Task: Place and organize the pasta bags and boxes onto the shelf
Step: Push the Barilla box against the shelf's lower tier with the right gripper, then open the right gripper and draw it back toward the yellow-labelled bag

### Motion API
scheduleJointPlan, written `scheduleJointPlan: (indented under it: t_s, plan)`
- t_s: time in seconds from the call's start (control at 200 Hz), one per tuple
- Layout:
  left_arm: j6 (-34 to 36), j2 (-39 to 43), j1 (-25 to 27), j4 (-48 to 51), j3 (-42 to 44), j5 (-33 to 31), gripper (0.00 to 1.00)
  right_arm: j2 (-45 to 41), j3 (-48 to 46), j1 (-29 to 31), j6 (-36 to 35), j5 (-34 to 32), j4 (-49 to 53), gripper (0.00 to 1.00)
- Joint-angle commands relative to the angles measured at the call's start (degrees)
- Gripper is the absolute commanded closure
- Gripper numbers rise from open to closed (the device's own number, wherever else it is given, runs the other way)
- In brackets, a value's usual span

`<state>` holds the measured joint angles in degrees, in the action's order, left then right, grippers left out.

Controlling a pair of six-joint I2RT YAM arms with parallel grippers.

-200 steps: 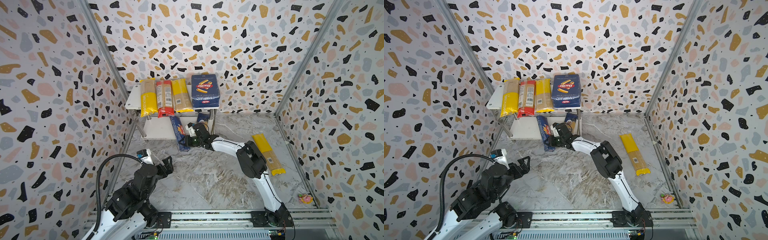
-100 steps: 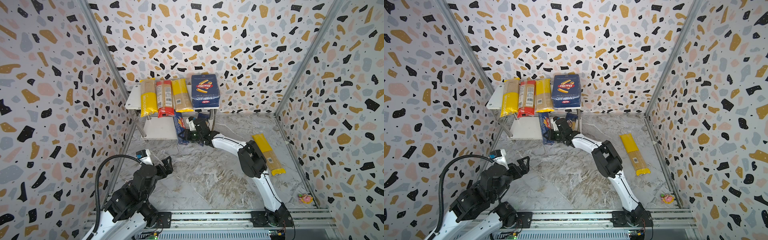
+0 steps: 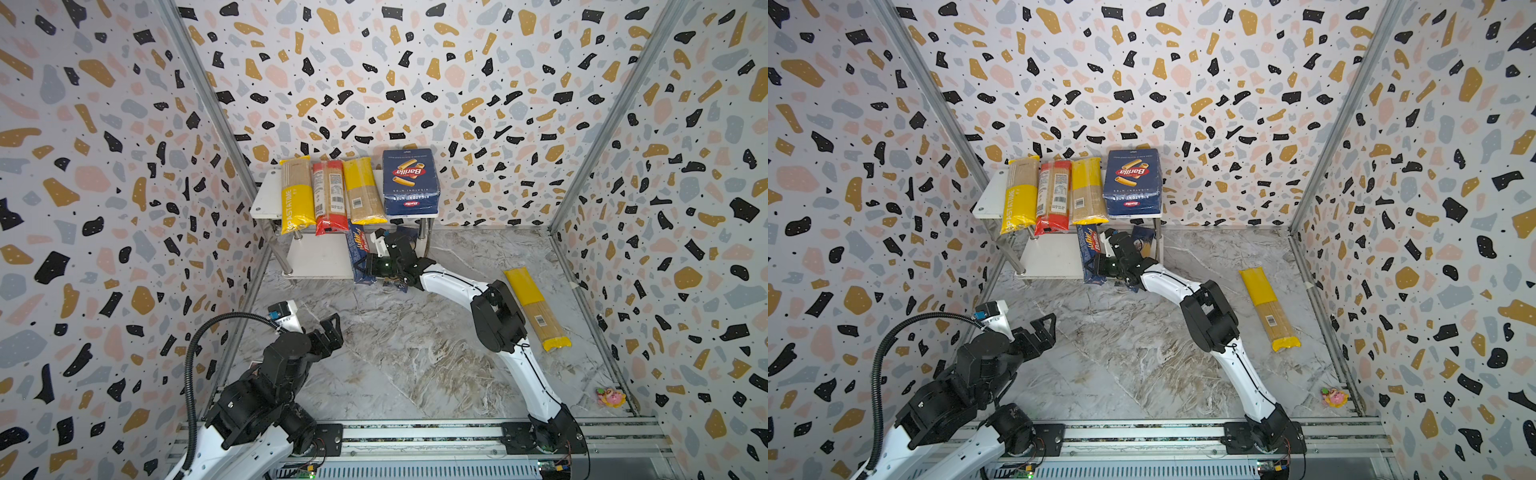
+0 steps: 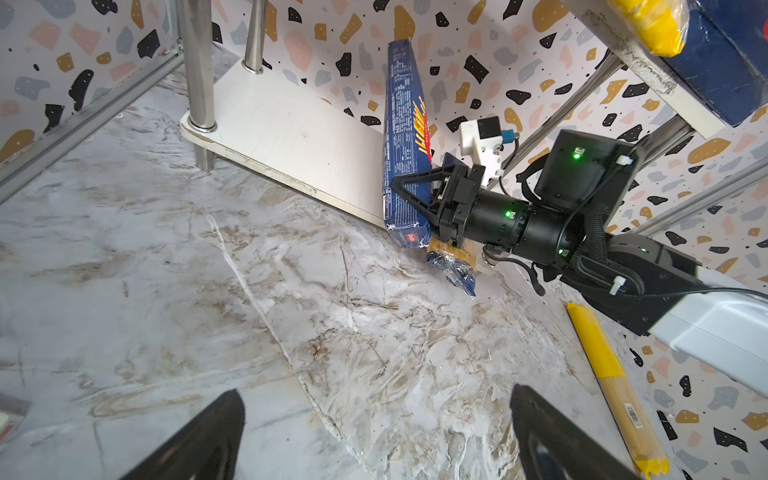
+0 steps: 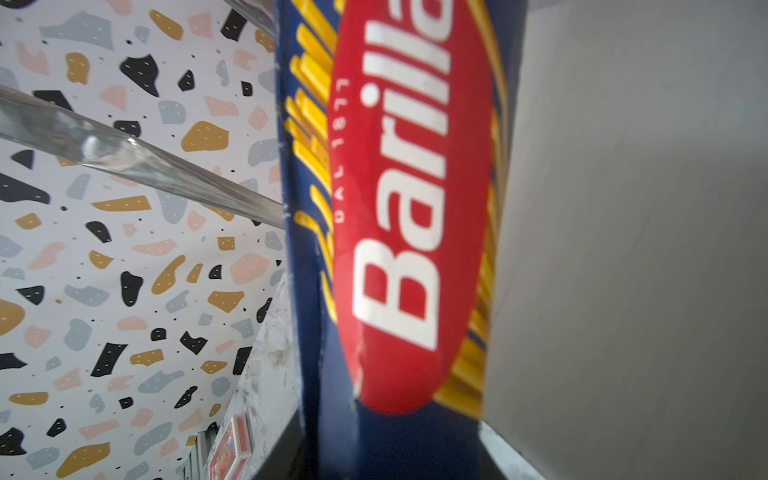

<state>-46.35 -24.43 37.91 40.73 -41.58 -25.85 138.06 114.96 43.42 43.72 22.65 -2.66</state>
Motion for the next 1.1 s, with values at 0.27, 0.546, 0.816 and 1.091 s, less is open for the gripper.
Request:
scheduleJointPlan:
  t_s: [0.27, 0.546, 0.816, 1.091]
  plan:
    - [-0.4, 1.0, -0.4, 0.1, -0.1, -1.0, 0.01, -4.8, 0.8, -0.6, -1.4, 0.3, -6.2, 0.41]
    - [-0.4, 1.6, -0.4, 0.1, -0.3, -1.0, 0.01, -6.5, -0.9, -0.5, -2.2, 0.1, -6.5, 0.37]
    - [-0.1, 1.3, -0.4, 0.3, -0.4, -1.2, 0.01, -11.5, -8.5, 0.0, -1.3, 2.3, -7.5, 0.36]
    - [0.1, 0.5, -0.4, -0.2, -0.8, -1.3, 0.01, -26.6, -29.2, 1.5, -3.8, 1.4, -7.5, 0.31]
